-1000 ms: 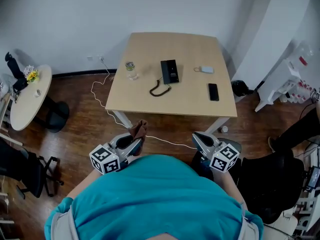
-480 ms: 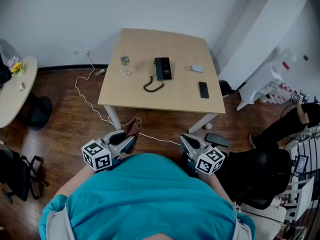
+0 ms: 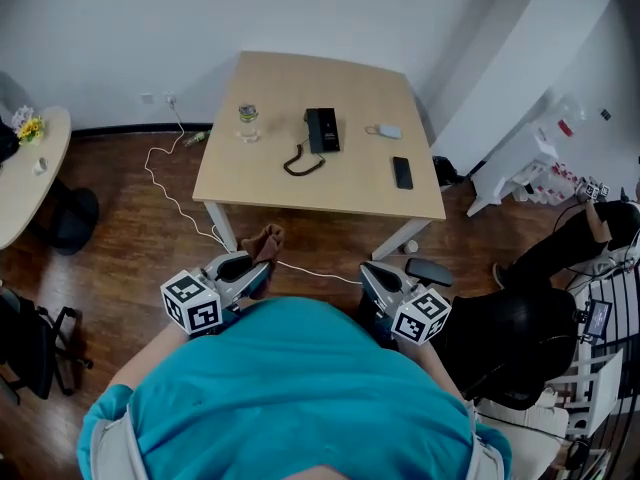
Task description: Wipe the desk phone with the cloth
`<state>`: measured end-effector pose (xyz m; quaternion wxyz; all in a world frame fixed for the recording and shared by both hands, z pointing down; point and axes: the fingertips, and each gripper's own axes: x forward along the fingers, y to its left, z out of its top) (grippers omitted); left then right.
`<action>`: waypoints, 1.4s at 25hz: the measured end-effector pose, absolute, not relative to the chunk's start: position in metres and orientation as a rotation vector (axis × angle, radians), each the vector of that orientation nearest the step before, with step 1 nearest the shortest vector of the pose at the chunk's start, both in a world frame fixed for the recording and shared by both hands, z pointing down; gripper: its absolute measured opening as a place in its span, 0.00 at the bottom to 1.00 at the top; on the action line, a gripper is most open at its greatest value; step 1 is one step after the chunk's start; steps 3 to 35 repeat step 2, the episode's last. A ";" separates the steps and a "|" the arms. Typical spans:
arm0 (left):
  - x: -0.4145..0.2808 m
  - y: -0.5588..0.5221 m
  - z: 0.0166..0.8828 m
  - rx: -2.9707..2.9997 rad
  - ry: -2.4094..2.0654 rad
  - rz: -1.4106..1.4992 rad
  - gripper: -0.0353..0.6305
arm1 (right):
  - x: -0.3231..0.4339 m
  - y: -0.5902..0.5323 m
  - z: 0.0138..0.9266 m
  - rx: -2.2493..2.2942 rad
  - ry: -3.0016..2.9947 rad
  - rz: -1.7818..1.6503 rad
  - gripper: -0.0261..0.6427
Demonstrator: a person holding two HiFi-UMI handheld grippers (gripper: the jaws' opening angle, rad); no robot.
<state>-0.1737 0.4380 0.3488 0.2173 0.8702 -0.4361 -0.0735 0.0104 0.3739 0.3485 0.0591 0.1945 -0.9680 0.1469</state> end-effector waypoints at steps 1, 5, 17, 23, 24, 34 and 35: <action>-0.175 0.441 0.348 2.406 -1.213 -0.209 0.19 | 0.010 0.376 0.348 0.588 -2.933 0.440 0.04; -0.176 0.443 0.347 2.403 -1.218 -0.214 0.19 | 0.010 0.379 0.347 0.586 -2.935 0.435 0.04; -0.176 0.443 0.347 2.403 -1.218 -0.214 0.19 | 0.010 0.379 0.347 0.586 -2.935 0.435 0.04; -0.176 0.443 0.347 2.403 -1.218 -0.214 0.19 | 0.010 0.379 0.347 0.586 -2.935 0.435 0.04; -0.176 0.443 0.347 2.403 -1.218 -0.214 0.19 | 0.010 0.379 0.347 0.586 -2.935 0.435 0.04; -0.176 0.443 0.347 2.403 -1.218 -0.214 0.19 | 0.010 0.379 0.347 0.586 -2.935 0.435 0.04; -0.176 0.443 0.347 2.403 -1.218 -0.214 0.19 | 0.010 0.379 0.347 0.586 -2.935 0.435 0.04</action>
